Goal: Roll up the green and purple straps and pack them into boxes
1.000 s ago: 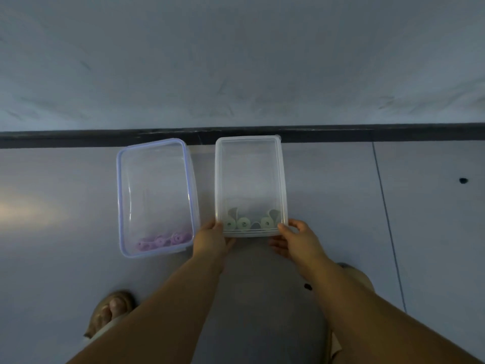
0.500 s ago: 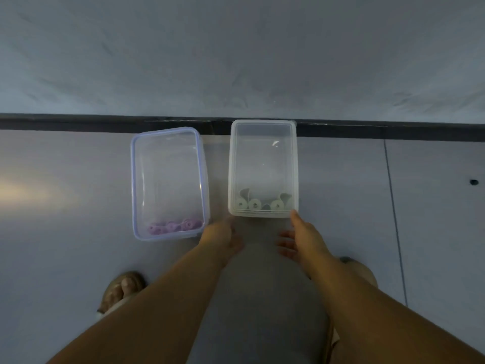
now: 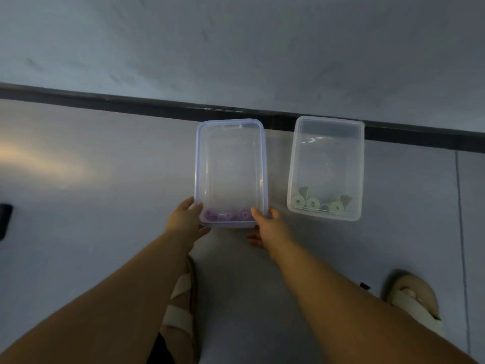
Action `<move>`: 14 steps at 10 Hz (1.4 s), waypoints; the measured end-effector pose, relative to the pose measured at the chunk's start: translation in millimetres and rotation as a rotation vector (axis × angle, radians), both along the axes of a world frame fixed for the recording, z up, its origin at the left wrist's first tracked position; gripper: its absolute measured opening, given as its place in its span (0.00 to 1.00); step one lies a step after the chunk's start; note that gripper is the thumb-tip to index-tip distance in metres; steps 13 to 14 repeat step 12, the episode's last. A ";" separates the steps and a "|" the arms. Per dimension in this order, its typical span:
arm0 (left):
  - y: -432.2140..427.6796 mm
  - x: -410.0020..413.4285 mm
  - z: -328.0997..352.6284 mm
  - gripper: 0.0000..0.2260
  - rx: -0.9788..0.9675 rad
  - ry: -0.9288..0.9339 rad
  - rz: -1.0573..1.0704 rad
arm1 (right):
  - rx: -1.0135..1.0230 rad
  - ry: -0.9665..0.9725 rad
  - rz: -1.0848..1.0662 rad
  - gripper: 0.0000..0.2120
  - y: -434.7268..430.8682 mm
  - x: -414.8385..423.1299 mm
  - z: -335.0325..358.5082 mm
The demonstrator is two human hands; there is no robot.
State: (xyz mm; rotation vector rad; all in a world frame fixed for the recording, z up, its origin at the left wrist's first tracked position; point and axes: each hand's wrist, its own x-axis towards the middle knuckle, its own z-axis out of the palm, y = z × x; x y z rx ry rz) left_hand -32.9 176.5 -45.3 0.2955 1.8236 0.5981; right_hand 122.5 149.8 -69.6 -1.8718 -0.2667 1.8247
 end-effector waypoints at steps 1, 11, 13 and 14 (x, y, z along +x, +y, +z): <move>4.5 -6.4 -7.4 0.19 0.029 0.006 -0.006 | 0.007 -0.048 -0.110 0.22 -2.4 -4.9 -8.0; 48.0 5.1 -5.8 0.18 -0.067 0.210 -0.442 | -0.184 -0.197 0.399 0.07 26.2 35.1 23.1; 58.7 1.2 11.4 0.15 -0.093 0.419 -0.574 | -0.177 -0.265 0.622 0.09 36.9 50.3 43.3; 58.7 1.2 11.4 0.15 -0.093 0.419 -0.574 | -0.177 -0.265 0.622 0.09 36.9 50.3 43.3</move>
